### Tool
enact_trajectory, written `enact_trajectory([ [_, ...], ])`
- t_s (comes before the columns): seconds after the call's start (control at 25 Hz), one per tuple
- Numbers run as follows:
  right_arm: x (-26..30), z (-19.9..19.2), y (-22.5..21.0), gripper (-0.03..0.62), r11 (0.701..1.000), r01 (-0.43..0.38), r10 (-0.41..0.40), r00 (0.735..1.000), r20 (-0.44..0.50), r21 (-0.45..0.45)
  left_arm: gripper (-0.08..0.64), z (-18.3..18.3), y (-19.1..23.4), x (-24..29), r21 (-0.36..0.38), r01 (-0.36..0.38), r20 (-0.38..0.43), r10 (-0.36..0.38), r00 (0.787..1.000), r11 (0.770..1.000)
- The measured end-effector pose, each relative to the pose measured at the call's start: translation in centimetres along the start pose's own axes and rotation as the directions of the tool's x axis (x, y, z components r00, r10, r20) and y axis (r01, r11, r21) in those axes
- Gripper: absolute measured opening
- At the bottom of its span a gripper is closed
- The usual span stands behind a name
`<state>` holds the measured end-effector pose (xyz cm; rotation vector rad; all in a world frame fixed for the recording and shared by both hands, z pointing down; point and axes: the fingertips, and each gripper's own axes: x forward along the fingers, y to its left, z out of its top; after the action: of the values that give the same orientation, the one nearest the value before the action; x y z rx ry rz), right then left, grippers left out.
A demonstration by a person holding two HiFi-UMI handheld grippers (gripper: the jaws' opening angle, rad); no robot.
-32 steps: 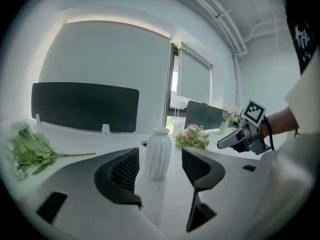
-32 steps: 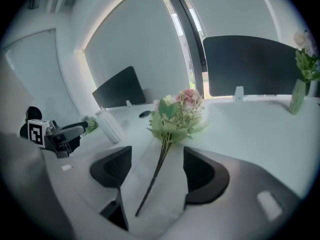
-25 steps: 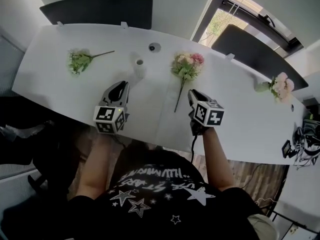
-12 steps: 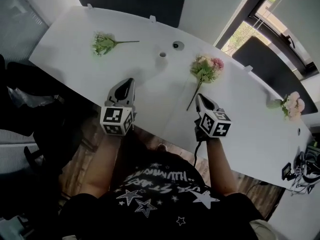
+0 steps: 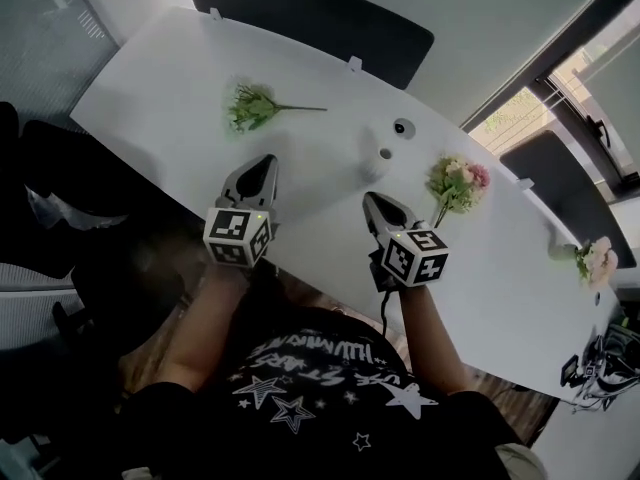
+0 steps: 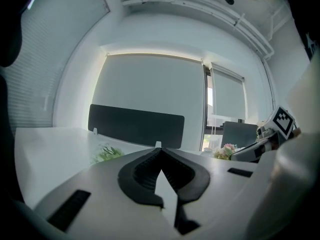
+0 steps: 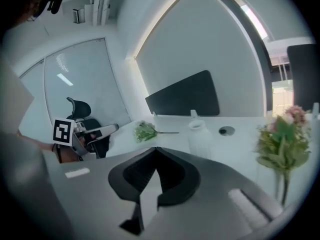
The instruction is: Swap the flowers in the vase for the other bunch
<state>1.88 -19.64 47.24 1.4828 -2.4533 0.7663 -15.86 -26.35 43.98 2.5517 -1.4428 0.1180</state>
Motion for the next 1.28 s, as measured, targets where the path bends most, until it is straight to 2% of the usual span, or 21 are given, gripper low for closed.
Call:
enact_trajectory([
  [0.08,3.5,0.9,2.1,0.003,0.999,-0.027,0.027,1.0,-0.004,-0.022,0.006,0.4,2.9,0.6,-0.004,0.0,-0.002,0.0,1.0,1.0],
  [0.24,10.1,1.9,3.2,0.003,0.999,0.019,-0.023,0.996,-0.088,-0.039,0.006,0.6,8.5,1.6,-0.008,-0.009,-0.02,0.009,1.0,1.0],
  [0.36,14.0,2.7,4.0,0.014,0.996,0.017,-0.03,0.988,-0.154,-0.085,0.006,-0.1,12.5,2.1,0.025,-0.057,-0.085,0.059,0.995,0.998],
  [0.4,15.2,2.9,4.3,0.04,0.993,0.006,-0.028,0.983,-0.18,-0.121,0.006,-0.4,13.7,2.2,0.041,-0.076,-0.106,0.08,0.991,0.996],
  [0.48,17.6,3.6,4.8,0.087,0.978,-0.022,-0.024,0.975,-0.219,-0.206,0.006,-0.7,15.9,2.4,0.055,-0.106,-0.121,0.112,0.986,0.993],
  [0.6,21.1,4.6,5.2,0.124,0.944,-0.066,-0.02,0.967,-0.254,-0.324,0.006,-1.7,18.7,2.9,0.029,-0.134,-0.133,0.136,0.982,0.991],
  [0.68,23.1,4.9,5.3,0.179,0.924,-0.112,-0.004,0.953,-0.303,-0.365,0.006,-2.6,19.8,3.0,0.003,-0.133,-0.158,0.132,0.979,0.991],
  [0.72,24.0,4.9,5.4,0.183,0.914,-0.139,0.004,0.942,-0.335,-0.38,0.006,-3.0,20.2,3.1,-0.005,-0.131,-0.17,0.128,0.977,0.991],
  [0.8,25.8,4.7,5.6,0.192,0.88,-0.194,0.002,0.914,-0.405,-0.433,0.006,-3.6,21.1,3.2,-0.015,-0.13,-0.188,0.125,0.974,0.991],
  [0.84,26.6,4.4,5.7,0.193,0.853,-0.224,-0.009,0.896,-0.443,-0.471,0.006,-3.9,21.6,3.3,-0.018,-0.133,-0.196,0.127,0.972,0.991],
  [1.04,29.6,2.3,5.2,0.212,0.7,-0.372,-0.112,0.786,-0.609,-0.61,0.006,-4.8,22.9,3.9,-0.02,-0.144,-0.202,0.137,0.97,0.989],
  [1.12,30.7,1.6,4.5,0.218,0.644,-0.423,-0.145,0.751,-0.644,-0.637,0.006,-5.3,23.2,4.0,-0.029,-0.146,-0.206,0.137,0.969,0.989],
  [1.28,32.2,1.0,3.6,0.218,0.569,-0.501,-0.171,0.704,-0.69,-0.652,0.006,-5.4,23.3,4.1,-0.065,-0.133,-0.211,0.117,0.971,0.989],
])
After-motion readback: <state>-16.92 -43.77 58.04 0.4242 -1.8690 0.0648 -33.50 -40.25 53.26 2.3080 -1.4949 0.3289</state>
